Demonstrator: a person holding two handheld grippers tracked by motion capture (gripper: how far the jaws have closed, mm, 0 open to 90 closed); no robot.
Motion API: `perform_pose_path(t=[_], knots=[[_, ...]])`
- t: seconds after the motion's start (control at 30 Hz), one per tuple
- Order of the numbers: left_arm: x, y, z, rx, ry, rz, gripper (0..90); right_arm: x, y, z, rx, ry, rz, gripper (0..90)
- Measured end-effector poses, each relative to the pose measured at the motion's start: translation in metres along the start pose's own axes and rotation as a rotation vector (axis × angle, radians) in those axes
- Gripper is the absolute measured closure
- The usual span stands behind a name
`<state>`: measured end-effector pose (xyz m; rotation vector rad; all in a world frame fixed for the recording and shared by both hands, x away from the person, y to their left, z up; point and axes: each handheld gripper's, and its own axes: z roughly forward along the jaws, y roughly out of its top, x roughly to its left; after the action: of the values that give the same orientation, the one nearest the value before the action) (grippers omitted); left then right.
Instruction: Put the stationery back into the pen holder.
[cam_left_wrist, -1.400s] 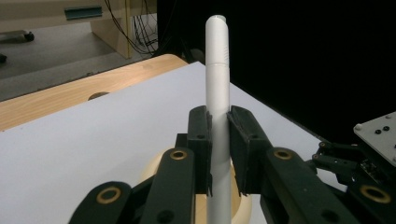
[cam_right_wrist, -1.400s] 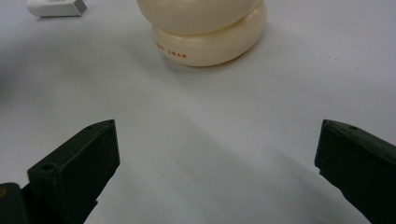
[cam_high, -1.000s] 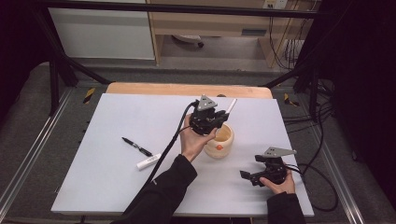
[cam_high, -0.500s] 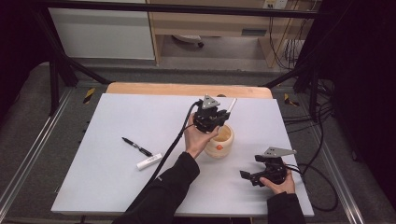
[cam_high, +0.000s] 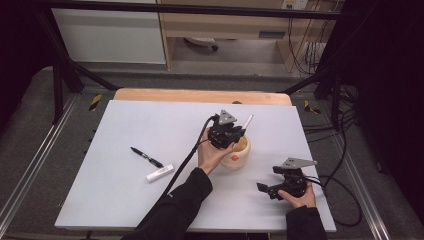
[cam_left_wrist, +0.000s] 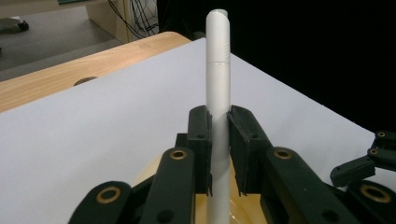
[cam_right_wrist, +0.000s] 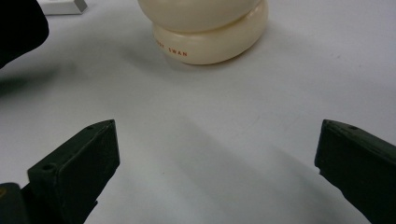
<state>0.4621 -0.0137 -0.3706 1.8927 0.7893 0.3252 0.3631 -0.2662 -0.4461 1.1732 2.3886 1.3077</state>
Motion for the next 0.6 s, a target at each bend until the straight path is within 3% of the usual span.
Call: perform_pose_path(t=[0.4, 0.47, 0.6], knots=[[-0.0007, -0.0098, -0.0005, 0.049, -0.026, 0.023, 78.5, 0.0, -0.0001, 0.001, -0.001, -0.002, -0.002, 0.5], [-0.001, -0.01, -0.0021, 0.048, -0.004, 0.037, 86.6, 0.0, -0.0002, 0.0006, -0.002, -0.001, -0.004, 0.5], [-0.0004, -0.0074, -0.0082, 0.046, 0.006, 0.067, 76.1, -0.0001, 0.0, 0.0002, 0.001, -0.001, -0.003, 0.5]])
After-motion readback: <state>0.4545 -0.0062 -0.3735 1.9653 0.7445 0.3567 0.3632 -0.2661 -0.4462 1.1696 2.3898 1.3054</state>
